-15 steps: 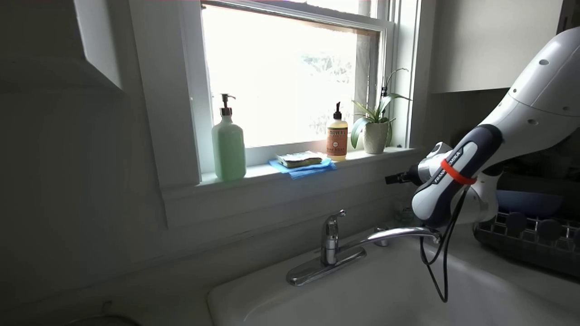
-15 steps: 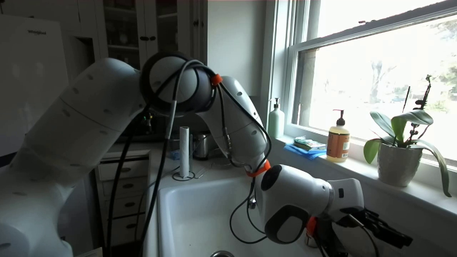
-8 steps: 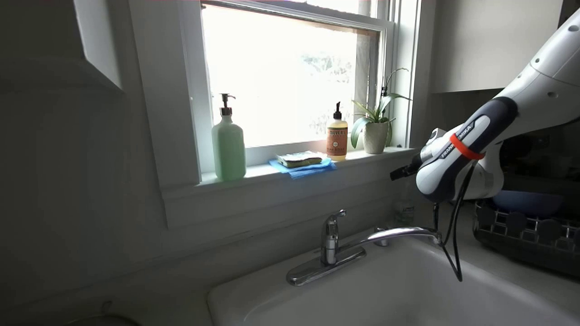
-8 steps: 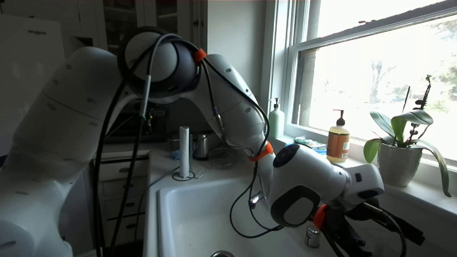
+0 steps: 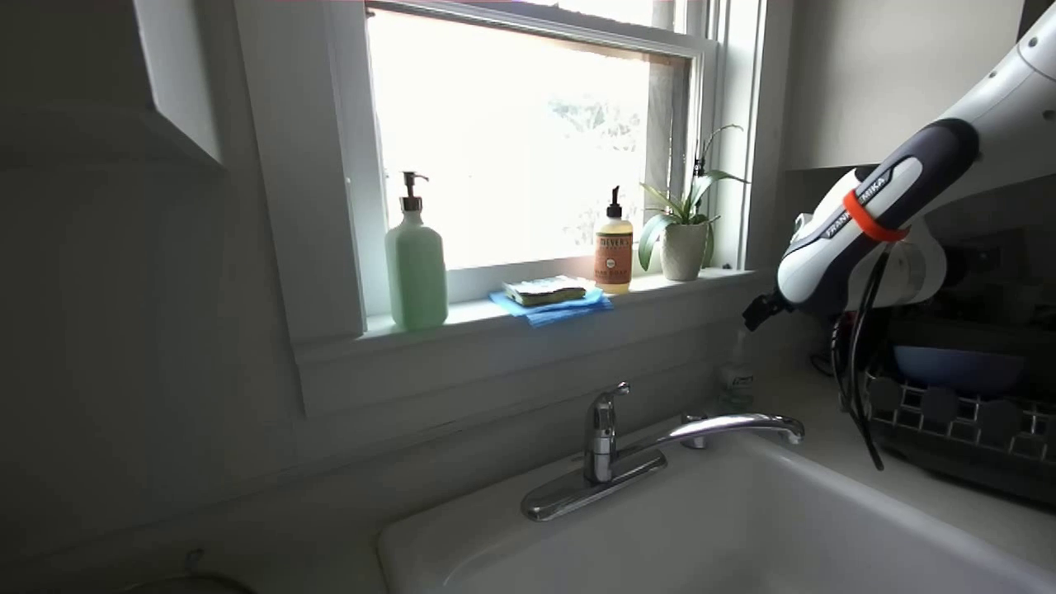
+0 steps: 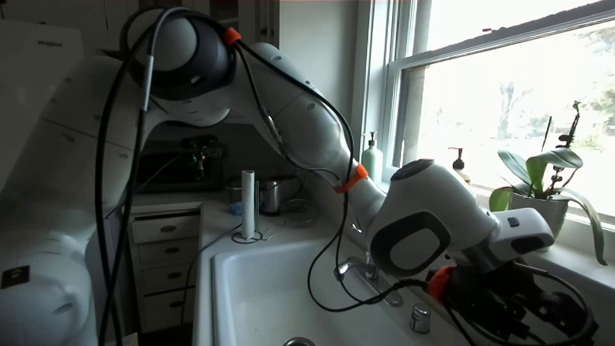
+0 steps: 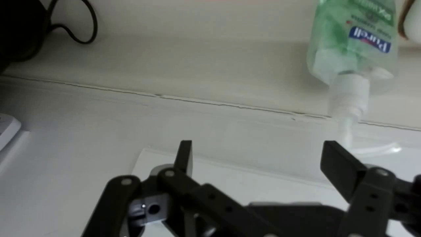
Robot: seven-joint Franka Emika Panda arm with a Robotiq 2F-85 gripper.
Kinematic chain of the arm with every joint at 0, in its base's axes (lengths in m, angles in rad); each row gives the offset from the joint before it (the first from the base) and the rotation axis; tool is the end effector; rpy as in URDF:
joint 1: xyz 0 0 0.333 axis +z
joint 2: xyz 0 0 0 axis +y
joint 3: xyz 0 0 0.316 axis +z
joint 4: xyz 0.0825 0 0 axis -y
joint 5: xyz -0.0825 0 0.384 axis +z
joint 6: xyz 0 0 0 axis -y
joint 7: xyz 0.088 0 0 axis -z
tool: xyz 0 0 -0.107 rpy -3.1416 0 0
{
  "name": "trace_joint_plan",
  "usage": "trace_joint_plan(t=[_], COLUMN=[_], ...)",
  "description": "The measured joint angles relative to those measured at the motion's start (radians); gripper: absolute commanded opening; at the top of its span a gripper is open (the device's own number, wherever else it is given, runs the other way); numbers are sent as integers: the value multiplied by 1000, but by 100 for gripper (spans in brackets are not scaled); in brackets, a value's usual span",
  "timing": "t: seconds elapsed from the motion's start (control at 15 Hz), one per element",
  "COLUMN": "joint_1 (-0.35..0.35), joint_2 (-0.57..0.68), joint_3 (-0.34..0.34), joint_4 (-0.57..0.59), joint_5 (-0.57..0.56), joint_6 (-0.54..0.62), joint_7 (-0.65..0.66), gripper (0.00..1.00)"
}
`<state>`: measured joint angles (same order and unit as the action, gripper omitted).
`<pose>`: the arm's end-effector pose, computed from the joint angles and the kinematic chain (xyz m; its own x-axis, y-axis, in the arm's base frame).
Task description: Put the bottle upright
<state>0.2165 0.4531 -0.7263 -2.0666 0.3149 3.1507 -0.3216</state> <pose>0.5606 -0.3011 0.3535 0.7547 -0.1472 0.6393 -0.4189 -0.8581 0.2970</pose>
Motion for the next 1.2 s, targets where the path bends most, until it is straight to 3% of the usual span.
trace_joint_plan(t=[0.27,0.6,1.2], joint_1=[184,376,590], joint_2=[-13,-39,-61], joint_3=[-209,-406,-616], joint_4=[0,10,46], joint_5=[-54,-127,-147], joint_6=[-211,-461,-737], joint_7=[11,63,119], gripper=[100,100,100])
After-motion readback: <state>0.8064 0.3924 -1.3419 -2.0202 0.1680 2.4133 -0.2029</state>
